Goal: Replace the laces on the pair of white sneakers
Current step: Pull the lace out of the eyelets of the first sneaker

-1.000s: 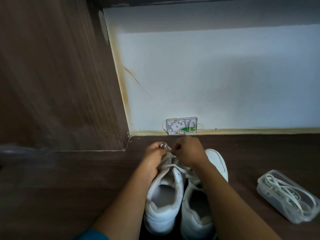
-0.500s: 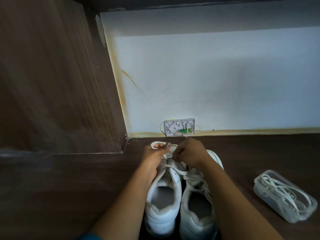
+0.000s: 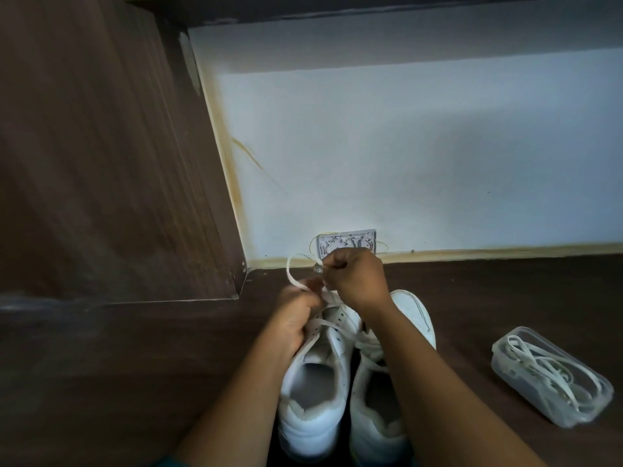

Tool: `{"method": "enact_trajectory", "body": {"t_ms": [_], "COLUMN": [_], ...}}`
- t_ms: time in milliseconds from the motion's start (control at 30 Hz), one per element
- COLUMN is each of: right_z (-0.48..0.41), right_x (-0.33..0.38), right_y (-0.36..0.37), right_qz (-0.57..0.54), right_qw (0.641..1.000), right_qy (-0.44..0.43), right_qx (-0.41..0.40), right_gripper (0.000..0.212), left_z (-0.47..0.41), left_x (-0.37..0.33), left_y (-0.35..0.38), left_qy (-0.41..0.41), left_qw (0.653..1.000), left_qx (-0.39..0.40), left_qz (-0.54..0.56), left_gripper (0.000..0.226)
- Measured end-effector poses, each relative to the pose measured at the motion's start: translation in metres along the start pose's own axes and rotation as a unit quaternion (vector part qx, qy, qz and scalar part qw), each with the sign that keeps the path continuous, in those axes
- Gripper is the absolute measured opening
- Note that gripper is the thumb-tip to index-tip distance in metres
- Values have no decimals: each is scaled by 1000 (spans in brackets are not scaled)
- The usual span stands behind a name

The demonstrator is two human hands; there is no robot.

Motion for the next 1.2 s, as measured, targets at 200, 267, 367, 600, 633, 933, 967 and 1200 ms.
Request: {"method": "enact_trajectory", "body": {"t_ms": [200,267,367,600,633,933,967,1200], "right_z": [-5,-6,2,-4,-5,-6,-5,-7], "right_x": [-4,-11,-21,-13,-11,-22,-25,-37], "right_y": [-14,-14,-4,-1,-1,-15,-13,-6], "right_qz": [114,248,275,74,54,163,201,312], "right_qw": [992,960,949,997,998,980,971,939], "right_qy": [-22,-50,-50,-11,-4,5,0,2], "right_qx": [58,118,148,18,15,110,131,146], "right_gripper": [10,9,19,3,3,14,19,26], "left_z": [-2,-4,-4,-7,-6,-1,-3,-8], "left_x": [6,5,0,1,1,7,6,3], "left_y": [3,-1,-2,-6,-5,5,4,-2], "left_qy": [34,10,-2,-36,-16,44,30,4], "left_qw": [995,994,995,999,999,992,994,993], "left_qx": [-74,-105,-97,-38,-31,-62,-80,-116], "left_qz": [-60,-28,9,-1,-30,-104,-73,26], "left_gripper": [32,18,22,34,28,26,26,25]}}
Point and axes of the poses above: each hand's wrist, its own z-axis away from the middle knuckle, its own y-axis out of the palm, x = y × z, the point moved 2 cm from there along -z, towards the middle knuckle, and after that the axes turned 15 degrees about -x, right-handed, at the moved point
